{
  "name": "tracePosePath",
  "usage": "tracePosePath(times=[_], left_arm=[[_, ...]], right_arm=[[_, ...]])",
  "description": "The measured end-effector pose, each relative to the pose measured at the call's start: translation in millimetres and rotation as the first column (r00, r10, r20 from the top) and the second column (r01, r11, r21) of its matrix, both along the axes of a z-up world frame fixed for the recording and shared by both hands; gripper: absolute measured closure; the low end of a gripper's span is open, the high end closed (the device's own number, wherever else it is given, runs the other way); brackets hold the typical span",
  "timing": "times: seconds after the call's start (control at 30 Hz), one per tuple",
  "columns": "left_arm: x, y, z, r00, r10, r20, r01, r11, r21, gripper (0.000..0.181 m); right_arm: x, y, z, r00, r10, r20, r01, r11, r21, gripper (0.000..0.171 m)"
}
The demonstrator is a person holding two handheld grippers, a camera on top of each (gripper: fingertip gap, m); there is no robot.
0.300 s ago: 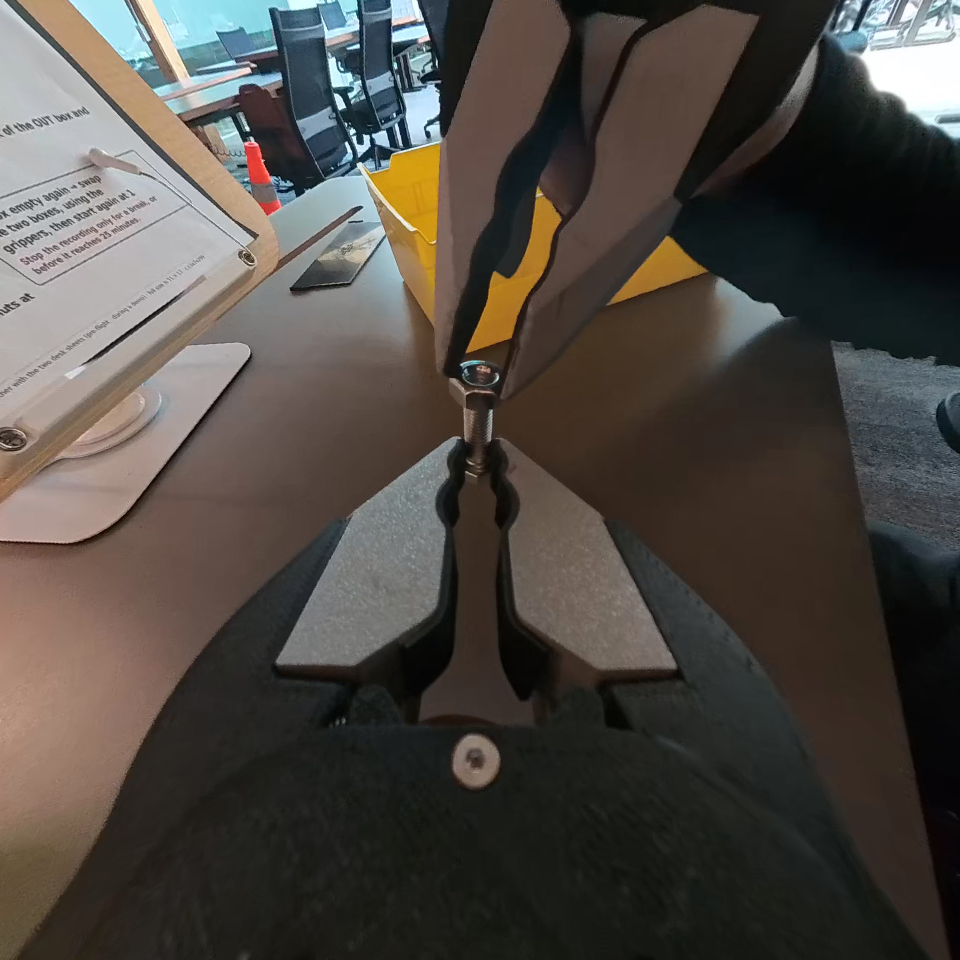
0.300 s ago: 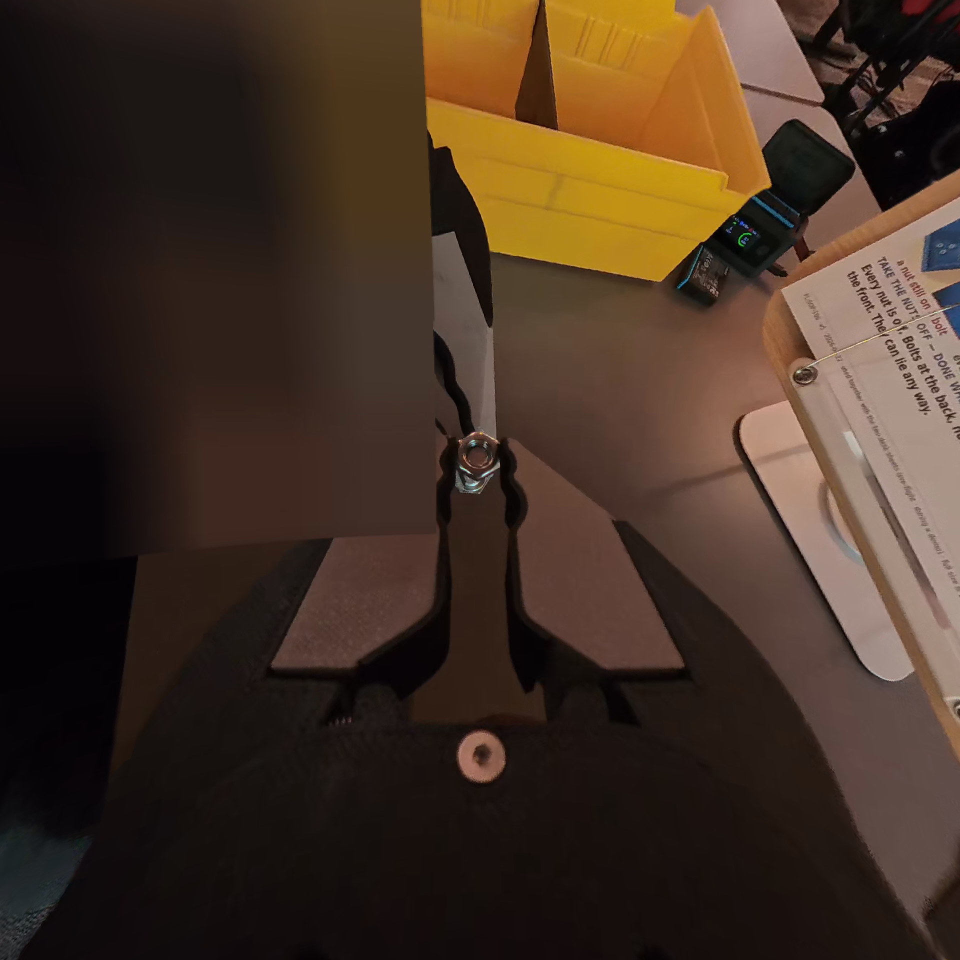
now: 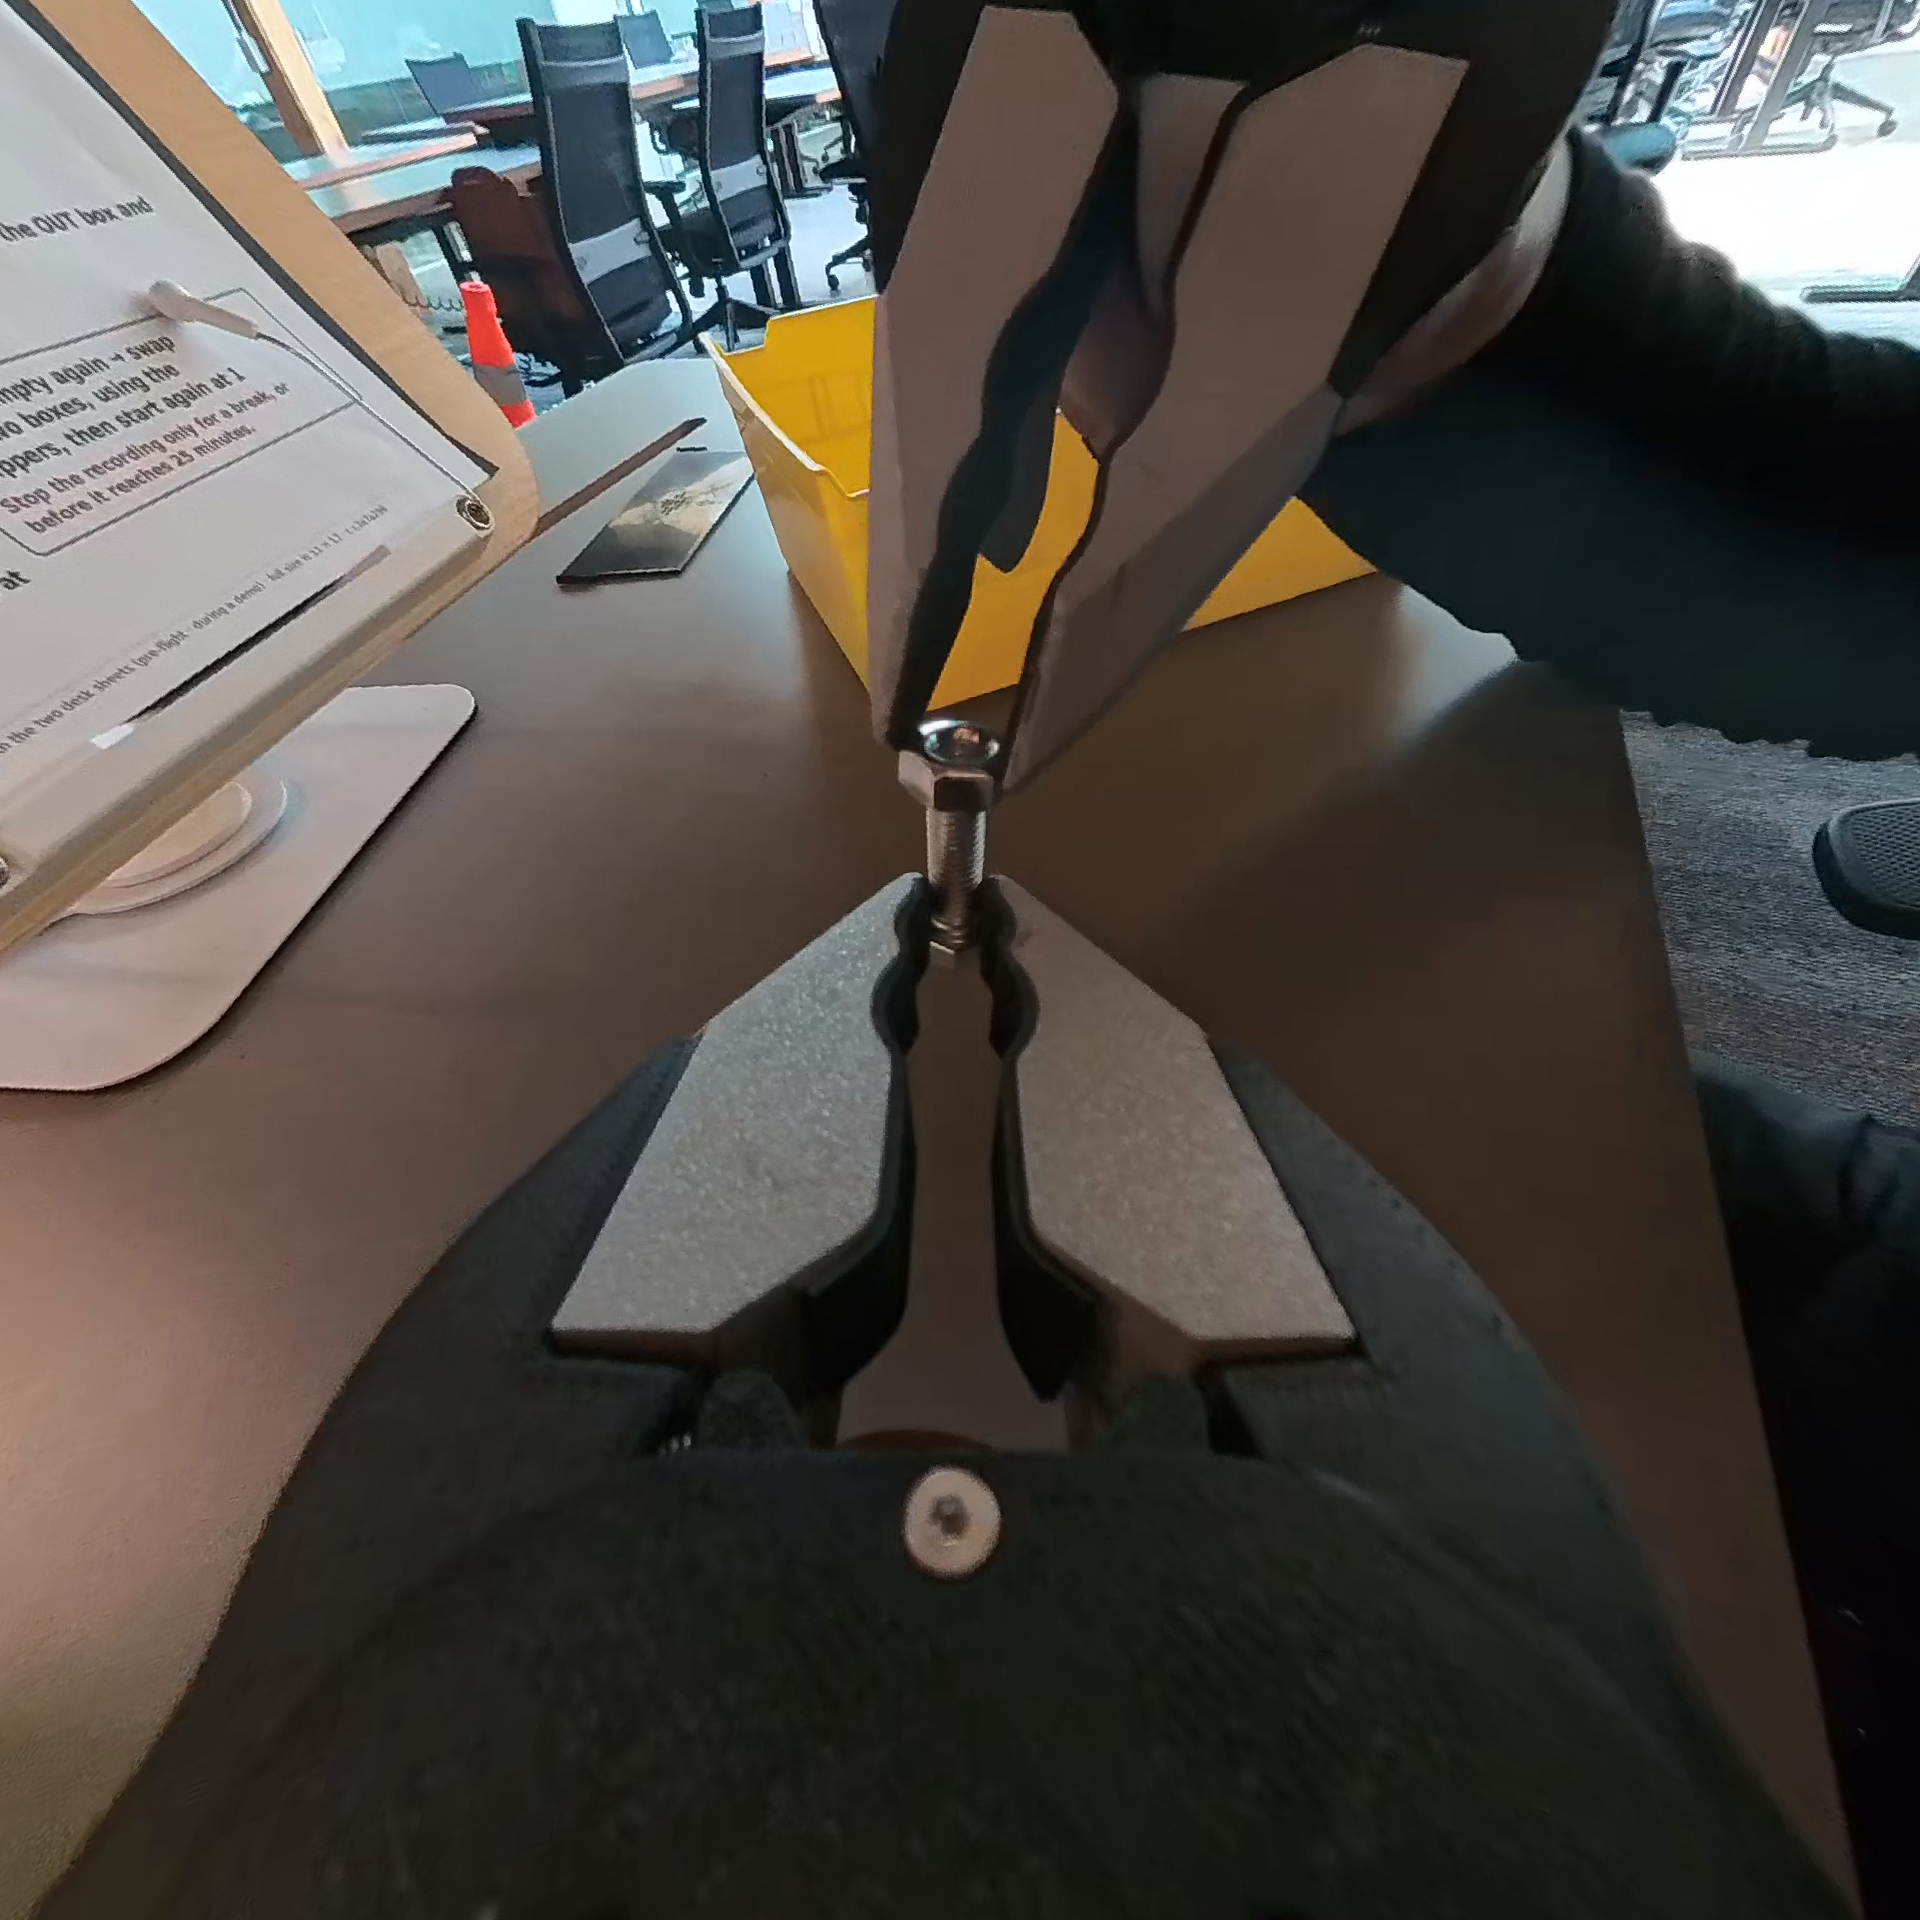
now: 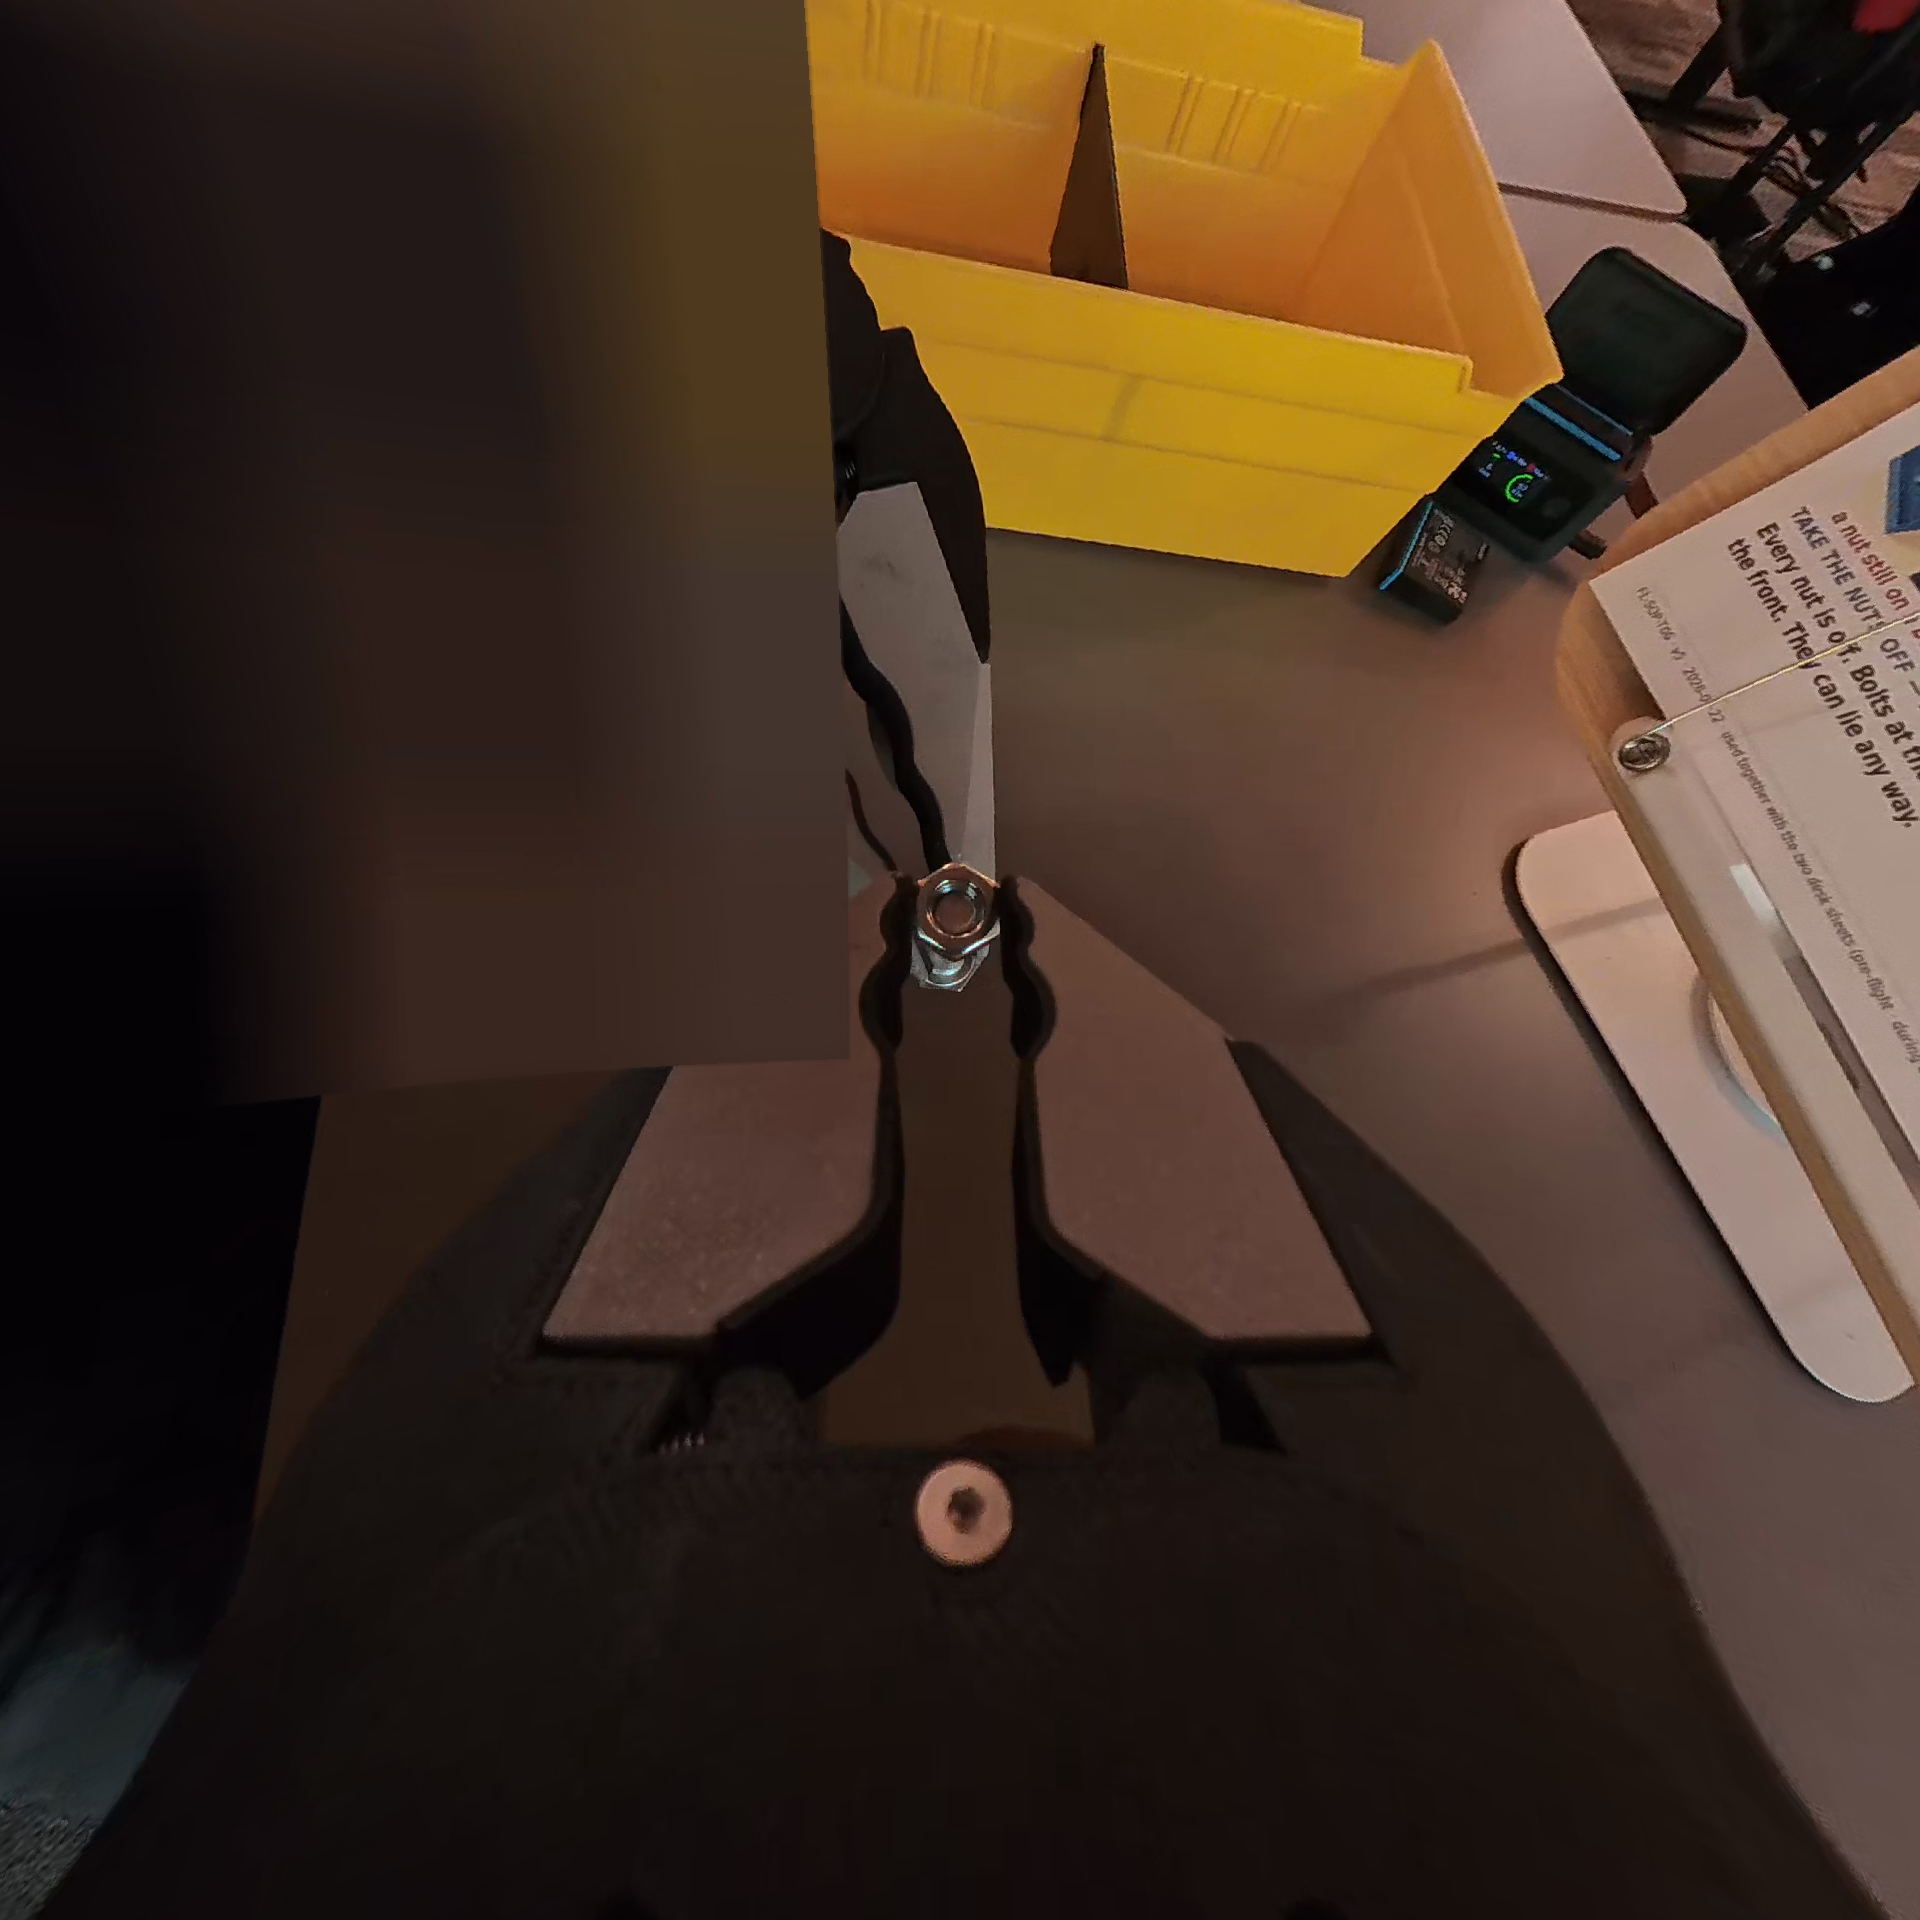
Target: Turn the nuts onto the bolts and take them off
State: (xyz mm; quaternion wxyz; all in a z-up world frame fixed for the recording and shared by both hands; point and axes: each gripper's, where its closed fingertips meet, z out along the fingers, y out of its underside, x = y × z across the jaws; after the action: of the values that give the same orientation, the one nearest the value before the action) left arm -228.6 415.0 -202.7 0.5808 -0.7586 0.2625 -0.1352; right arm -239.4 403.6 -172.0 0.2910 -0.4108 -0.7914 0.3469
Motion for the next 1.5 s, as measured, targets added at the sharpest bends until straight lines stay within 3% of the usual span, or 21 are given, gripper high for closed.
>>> tracePosePath(times=[0.03,0.67,0.8,1.27,1.5], left_arm=[[0.4,0.0,-0.3,1.000,-0.004,0.006,0.004,1.000,-0.004,0.174],[2.7,-0.1,-6.9,0.997,-0.039,0.062,0.042,0.997,-0.063,0.174],[3.0,-1.0,-5.3,0.997,-0.046,0.068,0.050,0.997,-0.057,0.174],[22.1,-17.9,10.2,0.972,-0.211,0.101,0.208,0.977,0.035,0.175],[30.3,-32.0,16.2,0.922,-0.345,0.177,0.343,0.938,0.046,0.174]], right_arm=[[0.2,0.2,-0.4,1.000,0.000,0.007,0.000,1.000,0.000,0.157],[1.8,3.9,-10.3,0.997,0.005,0.072,-0.004,1.000,-0.013,0.156],[3.4,4.2,-5.4,0.999,0.016,0.040,-0.016,1.000,-0.003,0.147],[20.7,-9.0,11.6,0.973,0.196,-0.122,-0.207,0.975,-0.079,0.147],[42.8,-29.5,19.6,0.911,0.377,-0.165,-0.400,0.907,-0.135,0.146]])
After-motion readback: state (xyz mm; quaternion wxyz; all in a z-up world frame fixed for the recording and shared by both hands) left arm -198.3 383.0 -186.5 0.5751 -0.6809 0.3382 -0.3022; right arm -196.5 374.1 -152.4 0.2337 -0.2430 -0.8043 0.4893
